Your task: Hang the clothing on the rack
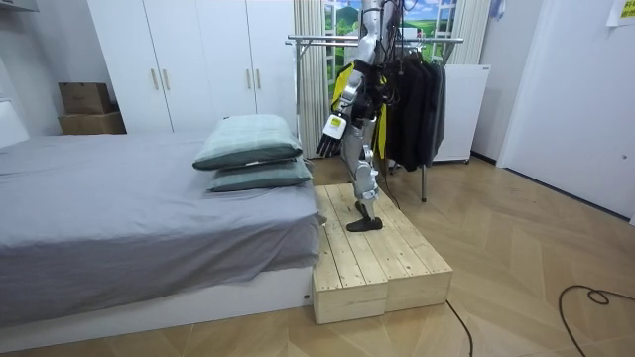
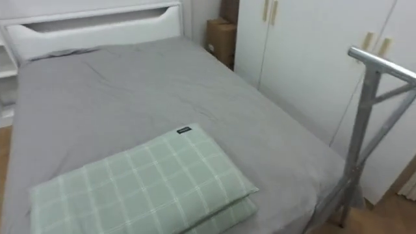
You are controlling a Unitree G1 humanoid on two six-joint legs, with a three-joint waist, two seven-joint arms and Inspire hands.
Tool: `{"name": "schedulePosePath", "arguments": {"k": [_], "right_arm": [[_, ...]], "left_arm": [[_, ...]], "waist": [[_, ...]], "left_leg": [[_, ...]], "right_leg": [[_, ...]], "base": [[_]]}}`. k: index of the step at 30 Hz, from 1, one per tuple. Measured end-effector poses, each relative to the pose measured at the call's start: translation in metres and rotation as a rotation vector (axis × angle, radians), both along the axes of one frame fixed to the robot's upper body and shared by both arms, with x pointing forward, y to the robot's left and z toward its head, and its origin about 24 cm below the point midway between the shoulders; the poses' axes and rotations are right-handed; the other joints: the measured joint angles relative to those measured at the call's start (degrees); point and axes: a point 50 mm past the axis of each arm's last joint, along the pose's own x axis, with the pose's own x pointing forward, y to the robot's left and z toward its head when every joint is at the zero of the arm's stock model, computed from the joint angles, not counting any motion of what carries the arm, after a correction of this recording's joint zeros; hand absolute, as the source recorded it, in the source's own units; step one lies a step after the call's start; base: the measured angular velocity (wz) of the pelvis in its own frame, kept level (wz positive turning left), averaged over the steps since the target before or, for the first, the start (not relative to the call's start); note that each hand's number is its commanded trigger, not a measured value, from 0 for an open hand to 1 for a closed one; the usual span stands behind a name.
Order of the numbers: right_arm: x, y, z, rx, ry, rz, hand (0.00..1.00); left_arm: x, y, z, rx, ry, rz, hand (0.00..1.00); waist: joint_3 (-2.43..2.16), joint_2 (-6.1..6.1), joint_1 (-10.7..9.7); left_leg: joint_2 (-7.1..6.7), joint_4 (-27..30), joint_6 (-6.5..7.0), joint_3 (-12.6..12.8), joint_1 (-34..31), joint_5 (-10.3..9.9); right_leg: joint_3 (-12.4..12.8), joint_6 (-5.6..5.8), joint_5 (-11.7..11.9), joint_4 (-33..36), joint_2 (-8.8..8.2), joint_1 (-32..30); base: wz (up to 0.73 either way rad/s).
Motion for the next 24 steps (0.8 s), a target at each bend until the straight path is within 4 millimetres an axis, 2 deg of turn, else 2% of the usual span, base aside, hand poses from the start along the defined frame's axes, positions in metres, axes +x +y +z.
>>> {"name": "schedulePosePath", "arguments": {"k": [1,3,4,5,6,7,8,9,10,12,13,15,19,20,21,24], "right_arm": [[0.0,0.0,0.0,-0.005,0.0,0.002,0.0],[-0.002,-0.002,0.0,-0.017,0.005,-0.012,0.0],[-0.003,-0.002,0.0,-0.019,0.009,-0.016,0.0],[-0.005,-0.001,0.0,-0.021,0.017,-0.019,0.0],[-0.005,-0.001,-0.001,-0.021,0.023,-0.024,0.0],[-0.006,-0.001,-0.001,-0.022,0.027,-0.028,0.0],[-0.006,-0.001,-0.001,-0.022,0.031,-0.029,0.0],[-0.008,-0.004,0.0,-0.031,0.035,-0.033,0.0],[-0.007,-0.005,0.0,-0.039,0.034,-0.033,0.0],[0.004,-0.003,0.001,-0.043,0.007,-0.023,0.0],[0.005,-0.002,0.001,-0.04,0.005,-0.022,0.0],[-0.001,0.0,0.0,-0.027,0.018,-0.026,0.0],[-0.008,0.001,-0.001,-0.028,0.036,-0.034,0.0],[-0.01,0.002,-0.002,-0.028,0.041,-0.04,0.0],[-0.01,0.005,-0.003,-0.024,0.04,-0.041,0.0],[-0.014,0.006,-0.004,-0.018,0.057,-0.039,0.0]], "left_arm": [[0.0,0.001,0.0,0.0,-0.002,-0.004,0.0],[0.002,0.004,0.001,0.01,-0.011,-0.014,0.0],[0.001,0.005,0.002,0.013,-0.011,-0.014,0.0],[-0.001,0.008,0.002,0.018,-0.009,-0.007,0.0],[-0.004,0.01,0.002,0.022,-0.001,0.001,0.0],[-0.006,0.012,0.002,0.022,0.003,0.01,0.0],[-0.006,0.015,0.003,0.022,0.002,0.024,0.0],[-0.008,0.013,0.002,0.013,0.003,0.038,0.0],[-0.008,0.012,0.002,0.005,0.002,0.051,0.0],[-0.014,0.006,-0.001,-0.025,0.018,0.084,0.0],[-0.016,0.004,-0.002,-0.036,0.02,0.099,0.0],[-0.028,-0.001,-0.004,-0.071,0.048,0.147,0.0],[-0.046,-0.002,-0.005,-0.082,0.088,0.199,0.0],[-0.054,-0.003,-0.005,-0.083,0.105,0.222,0.0],[-0.058,-0.002,-0.005,-0.075,0.117,0.239,0.0],[-0.059,-0.002,-0.005,-0.066,0.127,0.251,0.0]], "waist": [[0.0,0.0,0.1],[-0.13,-0.26,0.0],[-0.15,-0.41,-0.1],[-0.16,-0.45,0.0],[-0.1,-0.53,0.0],[-0.04,-0.64,0.0],[0.47,-1.5,0.0],[0.43,-1.39,0.1],[0.35,-1.17,0.6],[0.93,0.1,0.8],[0.89,0.27,0.8],[0.49,0.68,1.0],[0.49,0.52,2.1],[0.64,0.38,2.1],[0.47,0.2,2.5],[0.46,-0.25,3.3]], "left_leg": [[-0.16,0.3,0.19,-1.3,-0.3,-0.1],[-1.53,0.3,0.97,-6.5,-1.0,0.0],[-1.78,0.3,1.14,-7.5,-1.0,0.1],[-1.82,0.3,1.33,-9.6,-1.3,0.3],[-1.83,0.4,1.32,-11.3,-1.7,0.4],[-1.9,0.8,1.34,-12.0,-1.9,0.5],[-2.87,1.5,1.32,-13.4,-2.1,0.4],[-3.46,1.7,1.24,-14.6,-2.7,0.0],[-3.43,1.8,1.09,-14.8,-3.0,-0.2],[-3.8,1.6,0.87,-16.1,-3.7,-0.5],[-3.82,1.4,0.84,-16.2,-3.8,-0.5],[-3.87,0.7,0.97,-17.2,-3.7,0.0],[-4.3,-0.1,0.79,-17.9,-2.0,0.4],[-4.38,-0.1,0.79,-18.3,-1.7,0.4],[-4.47,-0.1,0.78,-18.4,-1.6,0.4],[-4.67,-0.1,0.79,-19.1,-1.8,0.4]], "right_leg": [[1.7,0.1,0.4,0.0,0.31,0.1],[8.3,0.08,1.0,-0.2,1.04,0.0],[9.4,0.09,1.0,-0.8,1.29,0.1],[12.2,0.64,0.0,-3.4,2.98,0.5],[14.9,0.32,-0.9,-7.5,5.45,0.3],[16.3,0.25,-0.8,-9.7,6.31,-0.1],[18.6,0.13,1.8,-12.9,7.5,-1.0],[17.9,0.1,1.0,-12.2,7.37,-1.2],[18.0,0.13,1.0,-12.2,7.5,-1.1],[16.8,0.14,1.0,-12.3,7.77,-1.2],[16.8,0.14,1.0,-12.3,7.78,-1.1],[17.7,0.26,0.9,-12.1,7.81,-0.9],[18.4,0.71,0.6,-12.2,7.74,0.5],[18.4,0.82,0.5,-12.6,7.73,1.1],[18.4,0.84,0.4,-13.2,7.72,1.6],[18.3,0.9,0.3,-14.1,7.62,2.1]], "base": [[0.92],[0.99],[0.88],[0.8],[0.8],[0.83],[0.78],[0.63],[0.39],[0.24],[0.29],[0.31],[0.12],[0.15],[0.13],[0.09]]}}
